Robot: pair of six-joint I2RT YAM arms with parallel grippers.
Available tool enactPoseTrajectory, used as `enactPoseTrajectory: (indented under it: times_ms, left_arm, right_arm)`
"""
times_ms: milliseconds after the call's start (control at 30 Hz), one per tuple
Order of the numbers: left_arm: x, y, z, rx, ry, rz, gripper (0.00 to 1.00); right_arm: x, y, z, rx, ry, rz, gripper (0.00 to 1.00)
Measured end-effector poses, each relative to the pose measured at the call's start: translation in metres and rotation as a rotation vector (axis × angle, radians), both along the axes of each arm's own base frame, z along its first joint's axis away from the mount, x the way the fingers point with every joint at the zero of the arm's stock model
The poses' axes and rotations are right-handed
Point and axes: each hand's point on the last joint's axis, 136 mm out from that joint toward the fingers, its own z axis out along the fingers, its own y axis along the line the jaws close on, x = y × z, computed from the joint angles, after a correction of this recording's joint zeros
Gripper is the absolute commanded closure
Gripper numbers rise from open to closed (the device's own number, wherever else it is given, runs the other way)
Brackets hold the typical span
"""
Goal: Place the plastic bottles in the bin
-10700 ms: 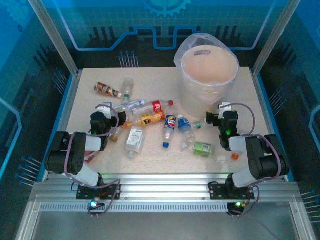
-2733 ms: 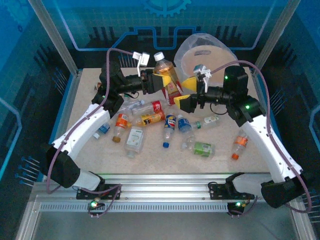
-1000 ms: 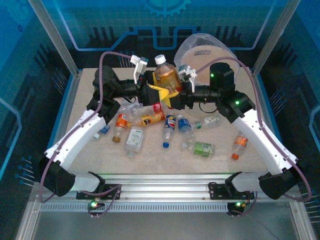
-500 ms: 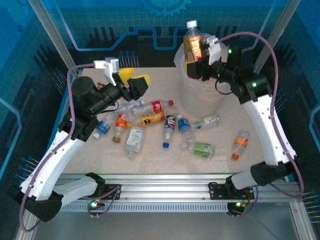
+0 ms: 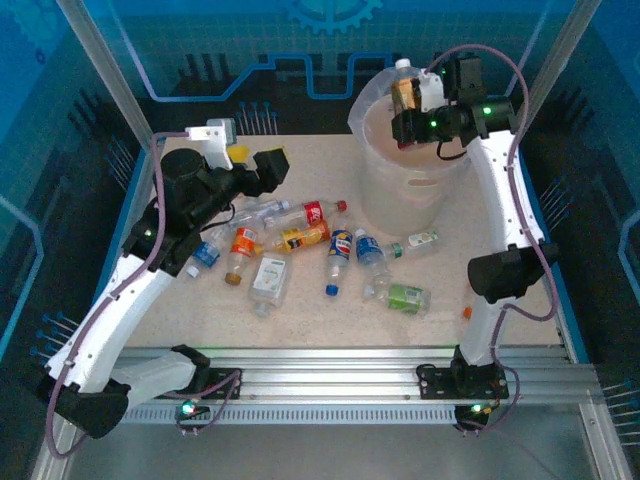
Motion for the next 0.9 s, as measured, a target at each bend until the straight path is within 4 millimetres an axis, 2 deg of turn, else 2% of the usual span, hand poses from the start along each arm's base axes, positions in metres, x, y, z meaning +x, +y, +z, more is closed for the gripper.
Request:
enactPoseTrajectory:
  times_ms: [200,467,767,900]
  left_arm:
    - [0.010,0.009,-0.008,0.002,0.024,0.039,0.01]
    - [0.018,0.017,-0.016,-0.005,0.052,0.068,0.01]
    - [0.027,0.021,-0.033,0.003,0.099,0.088,0.01]
    - [0.030,0.023,-0.038,0.006,0.110,0.095,0.01]
  right_arm:
    - [0.003,-0.014,-0.041,-0.084,0.116,-0.003,0.72]
    - [0.005,-0.019,-0.094,-0.174,0.260,0.049,0.72]
    - [0.014,-0.019,-0.125,-0.224,0.319,0.101,0.70]
    - [0.021,-0.019,-0.148,-0.246,0.358,0.112,0.70]
